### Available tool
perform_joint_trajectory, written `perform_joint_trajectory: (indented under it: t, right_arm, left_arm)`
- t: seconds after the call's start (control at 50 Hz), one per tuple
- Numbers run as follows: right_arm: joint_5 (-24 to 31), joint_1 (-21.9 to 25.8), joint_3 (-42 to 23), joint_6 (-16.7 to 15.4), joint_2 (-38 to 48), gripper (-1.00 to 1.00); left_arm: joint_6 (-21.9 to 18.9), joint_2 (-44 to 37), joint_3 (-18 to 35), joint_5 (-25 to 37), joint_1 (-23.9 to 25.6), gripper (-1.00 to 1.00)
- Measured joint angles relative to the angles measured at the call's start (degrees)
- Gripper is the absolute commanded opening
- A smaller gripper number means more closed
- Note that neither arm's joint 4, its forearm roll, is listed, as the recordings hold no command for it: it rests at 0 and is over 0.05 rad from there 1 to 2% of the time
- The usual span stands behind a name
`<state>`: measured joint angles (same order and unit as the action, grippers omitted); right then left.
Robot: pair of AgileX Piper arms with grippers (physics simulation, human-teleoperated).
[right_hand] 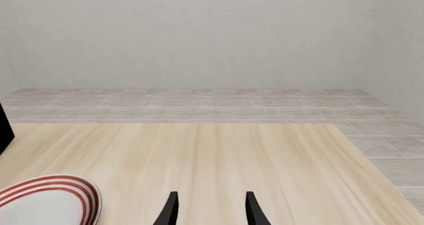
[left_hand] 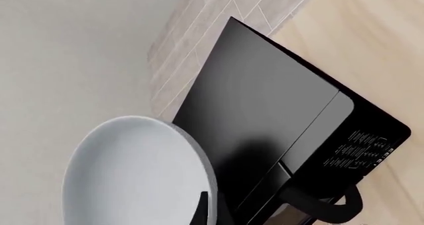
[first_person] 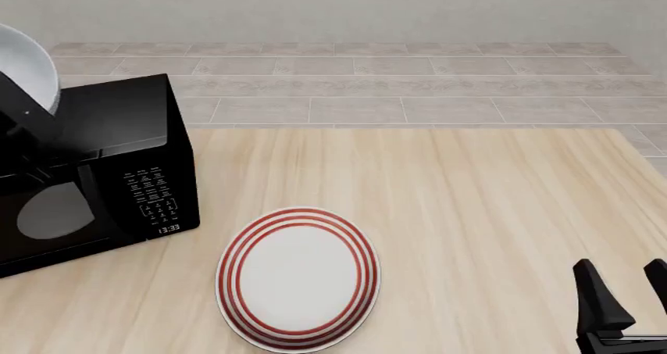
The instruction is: Pick up the white bowl and put it on the plate.
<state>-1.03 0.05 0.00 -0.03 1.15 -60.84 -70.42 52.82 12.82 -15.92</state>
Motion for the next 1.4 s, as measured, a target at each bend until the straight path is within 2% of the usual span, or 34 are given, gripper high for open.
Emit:
perform_joint_trajectory:
  t: [0.5,0.98,1.4]
  right_arm:
    - [0.0,0.0,0.0,0.0,0.0,1.0]
    - [0.0,0.0,0.0,0.0,0.0,1.0]
    - [0.0,0.0,0.0,0.0,0.0,1.0]
  left_arm:
    - [0.54,7.88,0.42,7.16,2.69,-1.0]
    - [4.03,15.79,2.13,17.56,11.05,-1.0]
    - [7.85,17.76,5.74,23.94,19.48,-1.0]
